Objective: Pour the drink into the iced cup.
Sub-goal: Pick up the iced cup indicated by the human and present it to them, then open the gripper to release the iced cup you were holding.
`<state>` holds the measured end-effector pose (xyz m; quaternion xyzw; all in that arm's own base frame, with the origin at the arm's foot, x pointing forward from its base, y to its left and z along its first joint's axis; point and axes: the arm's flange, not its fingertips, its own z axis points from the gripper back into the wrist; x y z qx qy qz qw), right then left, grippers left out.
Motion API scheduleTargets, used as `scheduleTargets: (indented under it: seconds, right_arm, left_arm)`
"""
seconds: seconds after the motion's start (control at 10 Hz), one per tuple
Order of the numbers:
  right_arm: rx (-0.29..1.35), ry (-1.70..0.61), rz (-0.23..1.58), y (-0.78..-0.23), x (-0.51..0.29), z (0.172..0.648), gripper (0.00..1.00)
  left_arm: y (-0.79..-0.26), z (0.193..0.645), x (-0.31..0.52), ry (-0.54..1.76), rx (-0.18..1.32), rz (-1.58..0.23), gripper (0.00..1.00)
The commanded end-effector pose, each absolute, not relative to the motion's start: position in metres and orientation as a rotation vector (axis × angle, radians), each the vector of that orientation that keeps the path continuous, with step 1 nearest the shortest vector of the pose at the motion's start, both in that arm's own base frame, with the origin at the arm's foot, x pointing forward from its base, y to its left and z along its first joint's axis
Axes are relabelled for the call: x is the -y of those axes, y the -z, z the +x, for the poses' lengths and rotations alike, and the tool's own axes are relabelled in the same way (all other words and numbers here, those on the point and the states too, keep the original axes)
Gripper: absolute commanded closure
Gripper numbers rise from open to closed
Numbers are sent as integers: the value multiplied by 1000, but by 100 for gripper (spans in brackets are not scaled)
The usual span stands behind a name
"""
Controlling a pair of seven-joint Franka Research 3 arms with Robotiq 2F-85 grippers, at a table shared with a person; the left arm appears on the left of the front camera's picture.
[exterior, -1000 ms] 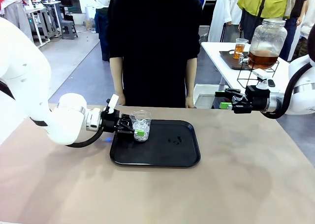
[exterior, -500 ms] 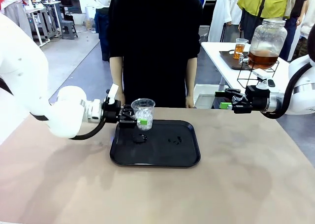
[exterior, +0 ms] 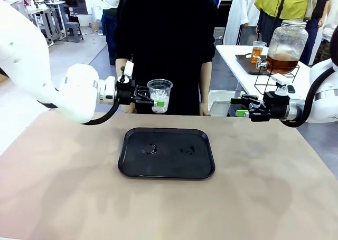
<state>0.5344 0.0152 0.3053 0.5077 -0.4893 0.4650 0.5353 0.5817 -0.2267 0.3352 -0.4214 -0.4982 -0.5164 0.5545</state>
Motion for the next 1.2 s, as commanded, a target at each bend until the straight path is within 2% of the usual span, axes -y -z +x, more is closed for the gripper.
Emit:
scheduleTargets:
  seconds: [0.0,1.1]
  right_arm:
    - [1170,-1114,1207,-308,-15,536,0]
    - [1170,-1114,1207,-308,-15,536,0]
  left_arm:
    - [-342,598,231,1218,1157,-1003,23]
    - [-341,589,228,1214,1179,-995,23]
